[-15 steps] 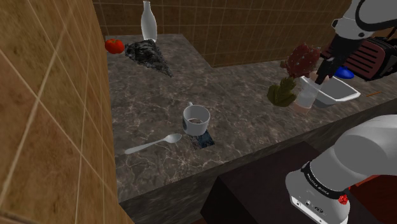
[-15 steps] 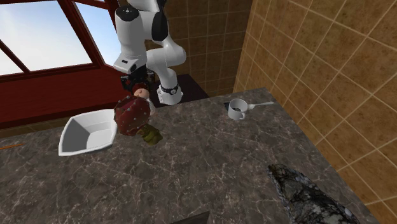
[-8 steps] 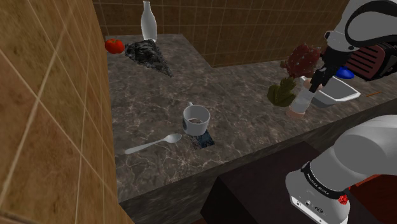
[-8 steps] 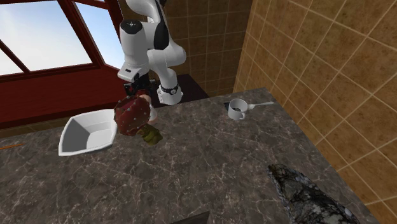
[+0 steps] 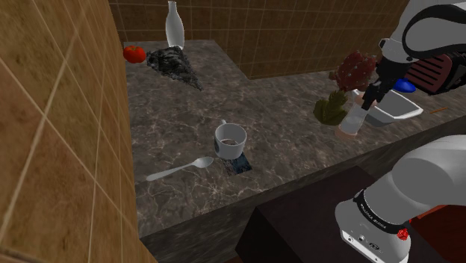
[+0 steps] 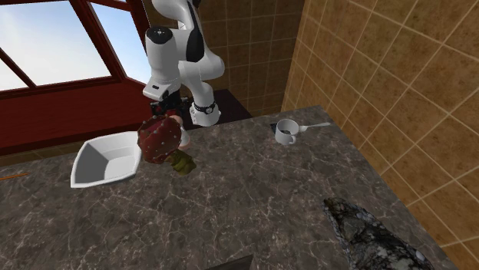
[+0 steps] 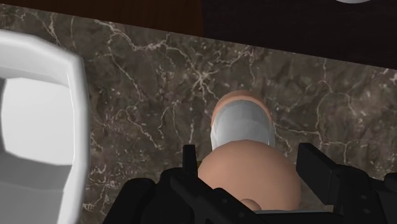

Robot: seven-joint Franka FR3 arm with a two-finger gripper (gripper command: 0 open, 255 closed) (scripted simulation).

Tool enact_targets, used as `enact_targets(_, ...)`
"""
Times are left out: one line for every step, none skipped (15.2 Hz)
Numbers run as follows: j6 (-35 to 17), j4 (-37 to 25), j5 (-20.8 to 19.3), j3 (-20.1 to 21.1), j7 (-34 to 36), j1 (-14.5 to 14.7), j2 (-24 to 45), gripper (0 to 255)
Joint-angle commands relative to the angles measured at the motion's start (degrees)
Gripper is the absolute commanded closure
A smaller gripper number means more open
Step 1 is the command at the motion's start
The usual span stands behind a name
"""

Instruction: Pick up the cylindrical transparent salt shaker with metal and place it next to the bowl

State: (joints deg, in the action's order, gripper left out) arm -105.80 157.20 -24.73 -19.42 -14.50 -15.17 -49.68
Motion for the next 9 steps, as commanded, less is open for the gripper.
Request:
enact_targets(-0.01, 0.0, 0.0, 0.0, 0.0, 0.0, 0.0, 0)
enact_targets(-0.01, 0.0, 0.0, 0.0, 0.0, 0.0, 0.0, 0)
enact_targets(-0.01, 0.0, 0.0, 0.0, 0.0, 0.0, 0.0, 0)
enact_targets(-0.01, 0.0, 0.0, 0.0, 0.0, 0.0, 0.0, 0)
enact_targets(-0.01, 0.0, 0.0, 0.0, 0.0, 0.0, 0.0, 0)
enact_targets(-0.01, 0.0, 0.0, 0.0, 0.0, 0.0, 0.0, 0)
enact_targets(1.99, -1.66, 0.79, 0.76, -0.1, 0.36, -0.31, 0)
enact_targets(3.92, -3.38, 1.53, 1.48, -0.2, 0.71, -0.49, 0)
enact_targets(5.79, -5.16, 2.24, 2.19, -0.3, 1.02, -0.56, 0)
